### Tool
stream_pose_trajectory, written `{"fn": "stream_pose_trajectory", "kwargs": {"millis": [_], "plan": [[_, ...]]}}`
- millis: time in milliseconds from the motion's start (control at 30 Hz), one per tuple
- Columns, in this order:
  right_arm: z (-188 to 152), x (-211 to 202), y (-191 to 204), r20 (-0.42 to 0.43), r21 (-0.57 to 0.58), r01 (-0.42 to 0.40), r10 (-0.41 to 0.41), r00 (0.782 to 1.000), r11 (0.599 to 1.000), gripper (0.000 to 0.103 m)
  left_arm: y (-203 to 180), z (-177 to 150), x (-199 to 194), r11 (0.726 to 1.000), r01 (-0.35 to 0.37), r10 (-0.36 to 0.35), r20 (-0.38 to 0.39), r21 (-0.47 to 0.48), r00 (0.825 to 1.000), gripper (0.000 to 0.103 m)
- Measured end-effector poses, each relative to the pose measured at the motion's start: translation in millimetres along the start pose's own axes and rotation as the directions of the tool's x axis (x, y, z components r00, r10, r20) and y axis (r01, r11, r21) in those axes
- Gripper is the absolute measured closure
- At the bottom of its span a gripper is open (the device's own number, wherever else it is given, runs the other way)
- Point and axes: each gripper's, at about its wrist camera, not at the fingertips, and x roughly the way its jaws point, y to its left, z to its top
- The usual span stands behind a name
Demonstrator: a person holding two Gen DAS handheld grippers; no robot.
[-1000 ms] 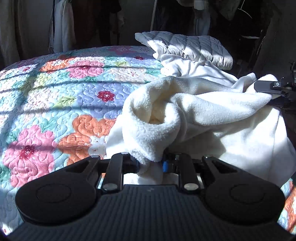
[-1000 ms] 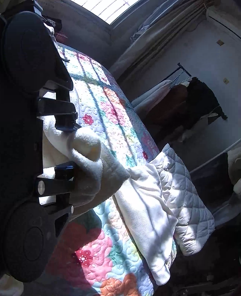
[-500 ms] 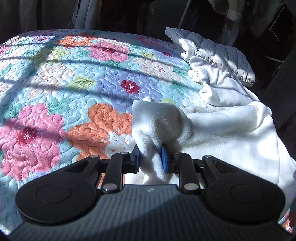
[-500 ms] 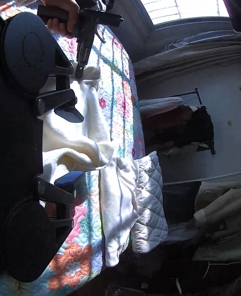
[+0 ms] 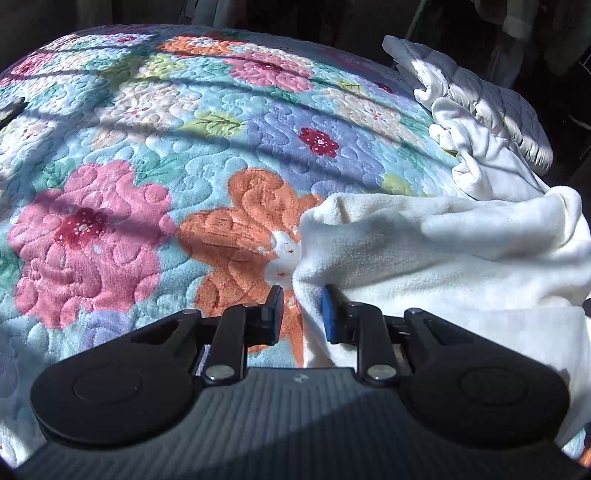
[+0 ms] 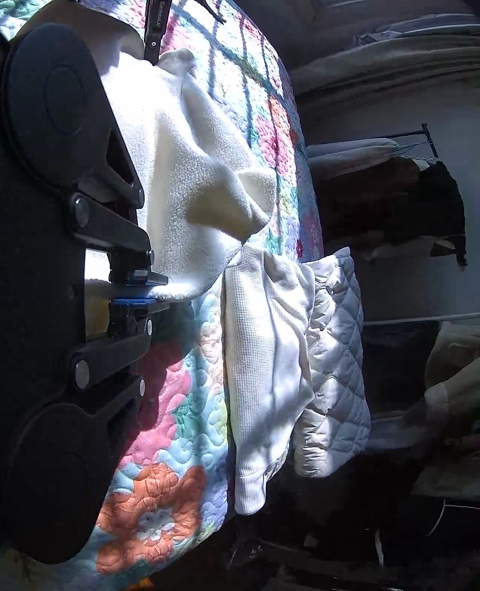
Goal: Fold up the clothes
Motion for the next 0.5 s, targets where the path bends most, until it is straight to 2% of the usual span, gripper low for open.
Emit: {"fn": "stream_pose_trajectory", "kwargs": {"millis": [33, 67, 100, 167, 200, 233, 267, 400, 433, 500], "plan": [[-3.9, 11.5, -3.6, -0.036, 0.017, 0.005, -0.005, 0.999, 1.0, 0.096, 1.6, -1.5, 2.6, 0.999, -0.039, 0.039, -0.006, 0.005, 0.999, 0.086], [-8.6, 20.5, -7.3, -0.051, 0.044, 0.019, -0.017, 0.999, 0.999, 0.087, 2.1, -3.3, 7.4, 0.994, -0.103, 0.103, -0.022, 0.038, 0.994, 0.093], [-11.3, 26.8, -12.2, -0.077, 0.089, 0.039, -0.032, 0.997, 0.995, 0.071, 4.4, -5.6, 10.9, 0.99, -0.124, 0.126, -0.028, 0.07, 0.992, 0.093], [-12.7, 30.9, -24.6, -0.133, 0.223, 0.074, -0.044, 0.99, 0.972, 0.061, 17.9, -5.2, 2.3, 0.998, -0.059, 0.06, -0.017, 0.03, 0.998, 0.093], [-11.7, 24.6, -30.6, -0.139, 0.319, 0.075, -0.031, 0.99, 0.945, 0.06, 25.3, -4.5, -3.4, 1.0, -0.021, 0.021, -0.008, 0.002, 1.0, 0.093], [-9.8, 15.3, -33.6, -0.124, 0.396, 0.074, -0.027, 0.992, 0.915, 0.058, 28.0, -2.6, -9.7, 1.0, 0.005, -0.005, 0.003, -0.004, 1.0, 0.093], [-6.1, 6.1, -31.9, -0.094, 0.417, 0.064, -0.027, 0.995, 0.907, 0.057, 28.5, -0.1, -16.5, 1.0, 0.025, -0.025, 0.014, 0.0, 1.0, 0.093], [20.9, -24.7, -8.8, 0.033, 0.325, 0.006, -0.017, 0.999, 0.946, 0.057, 18.8, 10.6, -42.4, 0.993, 0.092, -0.096, 0.065, 0.073, 0.993, 0.093], [28.6, -28.1, -2.3, 0.052, 0.299, -0.037, 0.022, 0.998, 0.954, 0.057, 14.2, 13.2, -48.4, 0.989, 0.112, -0.119, 0.082, 0.093, 0.99, 0.093], [42.3, -24.7, 10.9, 0.03, 0.268, -0.118, 0.114, 0.993, 0.956, 0.057, 2.3, 18.0, -55.6, 0.979, 0.147, -0.163, 0.109, 0.141, 0.981, 0.089]]}}
